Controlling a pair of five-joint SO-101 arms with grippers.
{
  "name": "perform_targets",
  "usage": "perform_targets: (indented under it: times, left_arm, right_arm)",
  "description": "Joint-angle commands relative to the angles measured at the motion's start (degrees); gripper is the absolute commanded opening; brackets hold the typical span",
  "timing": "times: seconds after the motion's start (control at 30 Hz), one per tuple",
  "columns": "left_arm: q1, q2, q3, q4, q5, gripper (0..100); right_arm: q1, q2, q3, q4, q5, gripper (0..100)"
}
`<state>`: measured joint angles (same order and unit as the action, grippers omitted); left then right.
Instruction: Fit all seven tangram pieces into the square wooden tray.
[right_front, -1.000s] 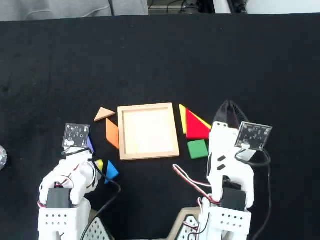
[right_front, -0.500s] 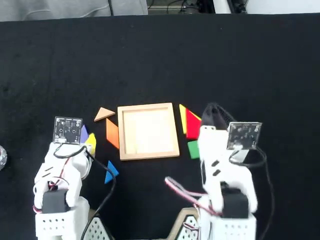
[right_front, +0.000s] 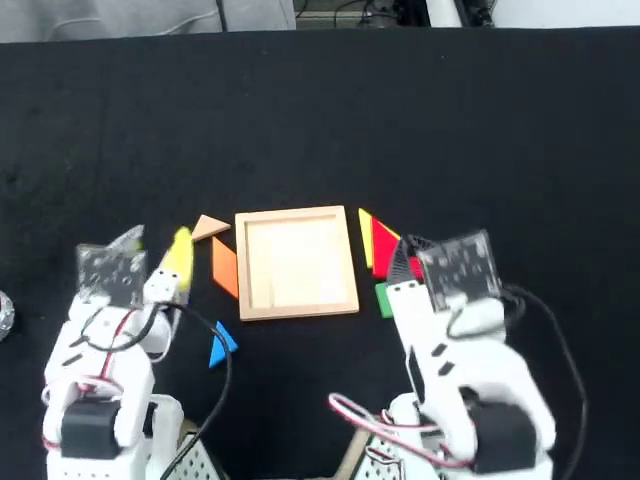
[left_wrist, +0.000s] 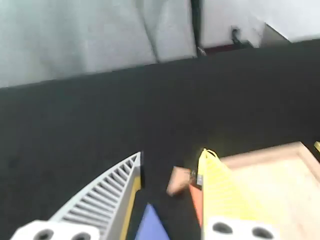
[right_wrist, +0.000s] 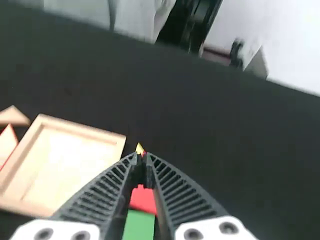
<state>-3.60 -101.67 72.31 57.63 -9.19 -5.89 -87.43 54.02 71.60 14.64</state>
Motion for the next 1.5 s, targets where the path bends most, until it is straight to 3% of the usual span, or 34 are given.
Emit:
perform_targets:
  times: [0.0,0.23,0.37,0.47,0.6,0.7,0.8,1.1,1.47]
  left_arm:
    - [3.4,14.1,-5.8,-1.1,0.4,19]
    - [3.4,47.9,-17.4,-0.8,5.0,19]
    - [3.4,62.9,-21.8,-1.8,6.3,19]
    - [2.8,69.1,-22.4,-4.8,6.3,19]
    - [-0.7,68.6,-17.6,-14.0,11.2,19]
    - [-1.7,66.2,-10.4,-23.6,12.4,19]
    - [-0.6,63.2,-5.6,-28.0,12.4,19]
    - [-0.8,57.3,-2.2,-29.0,12.5,19]
    - [-0.8,57.7,-0.6,-32.4,12.5,19]
  right_arm:
    - [-0.8,13.5,-9.0,3.2,2.6,1.2]
    - [-0.4,36.2,-16.7,5.0,3.1,1.5]
    - [-2.2,44.3,-18.9,8.7,14.2,1.6]
    - [-2.4,49.7,-18.9,5.5,13.7,3.6]
    - [-1.1,56.6,-19.1,0.7,15.8,20.1]
    - [-1.1,61.8,-18.9,-2.1,23.2,28.0]
    - [-1.3,68.2,-19.4,-6.1,25.7,27.6]
    - [0.4,85.2,-25.0,-9.0,25.8,31.3]
    - [0.5,87.4,-24.8,-11.1,26.0,31.9]
